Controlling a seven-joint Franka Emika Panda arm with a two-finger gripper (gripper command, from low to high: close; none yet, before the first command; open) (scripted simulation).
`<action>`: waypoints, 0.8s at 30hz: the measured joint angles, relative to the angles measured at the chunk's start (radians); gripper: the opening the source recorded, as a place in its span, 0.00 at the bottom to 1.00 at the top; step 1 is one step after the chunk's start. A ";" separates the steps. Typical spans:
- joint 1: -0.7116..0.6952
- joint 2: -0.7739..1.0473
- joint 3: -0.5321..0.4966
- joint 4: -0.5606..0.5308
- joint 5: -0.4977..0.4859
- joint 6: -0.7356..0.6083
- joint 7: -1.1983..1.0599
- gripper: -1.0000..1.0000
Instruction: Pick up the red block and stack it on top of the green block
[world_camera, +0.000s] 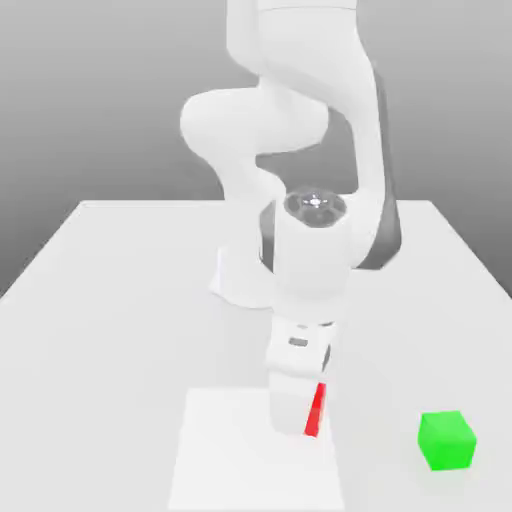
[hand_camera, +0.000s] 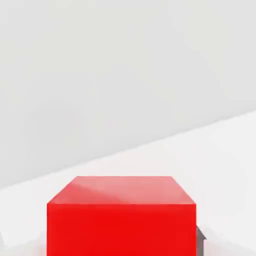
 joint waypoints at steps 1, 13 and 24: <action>0.004 -0.008 -0.006 -0.001 -0.005 -0.006 0.003 0.00; 0.019 -0.243 -0.063 -0.006 -0.176 -0.233 0.128 0.00; 0.177 -0.052 0.143 0.297 -0.184 -0.347 0.140 0.00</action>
